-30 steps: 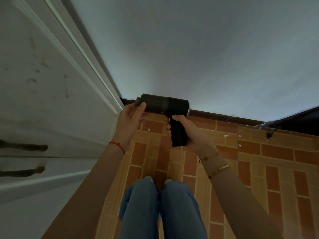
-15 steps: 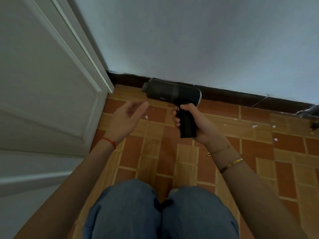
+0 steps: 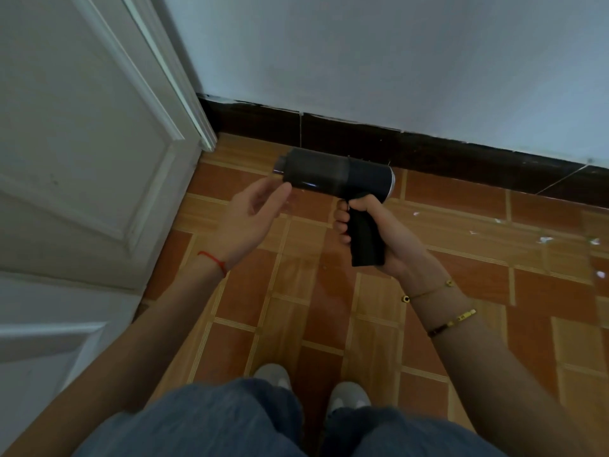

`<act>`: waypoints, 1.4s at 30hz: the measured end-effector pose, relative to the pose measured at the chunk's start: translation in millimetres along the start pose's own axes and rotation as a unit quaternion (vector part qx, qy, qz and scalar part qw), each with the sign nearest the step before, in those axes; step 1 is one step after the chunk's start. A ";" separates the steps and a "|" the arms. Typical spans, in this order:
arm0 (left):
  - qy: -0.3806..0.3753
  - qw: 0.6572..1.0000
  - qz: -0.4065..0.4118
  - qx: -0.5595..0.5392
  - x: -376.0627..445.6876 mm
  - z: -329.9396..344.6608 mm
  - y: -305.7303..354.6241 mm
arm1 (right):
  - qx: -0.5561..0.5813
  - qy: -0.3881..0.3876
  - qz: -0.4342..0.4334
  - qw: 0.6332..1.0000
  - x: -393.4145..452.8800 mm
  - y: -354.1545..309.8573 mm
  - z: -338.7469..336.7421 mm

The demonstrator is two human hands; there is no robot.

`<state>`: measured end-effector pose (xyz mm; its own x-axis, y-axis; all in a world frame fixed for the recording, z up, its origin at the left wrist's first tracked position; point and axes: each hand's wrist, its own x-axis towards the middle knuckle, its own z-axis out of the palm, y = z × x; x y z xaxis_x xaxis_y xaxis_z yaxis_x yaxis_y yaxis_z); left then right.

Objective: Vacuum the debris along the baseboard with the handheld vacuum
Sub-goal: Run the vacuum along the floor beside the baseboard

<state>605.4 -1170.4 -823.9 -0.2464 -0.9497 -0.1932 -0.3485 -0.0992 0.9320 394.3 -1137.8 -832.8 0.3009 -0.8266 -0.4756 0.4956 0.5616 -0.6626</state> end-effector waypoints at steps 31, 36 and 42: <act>0.106 0.927 0.017 0.360 31.5 15.7 -177.9 | -0.328 0.173 -0.081 0.925 80.1 33.2 -37.5; 0.095 0.909 -0.009 0.406 37.0 24.0 -202.9 | -0.394 0.168 -0.115 0.896 102.9 43.2 -38.8; 0.098 0.895 -0.012 0.435 33.8 25.5 -227.9 | -0.473 0.193 -0.139 0.849 124.2 52.2 -46.7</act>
<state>653.4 -1172.4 -1050.7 -0.0961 -0.9928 -0.0722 -0.9449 0.0681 0.3203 419.5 -1209.4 -953.5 -0.1005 -0.9609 -0.2581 -0.4260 0.2760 -0.8616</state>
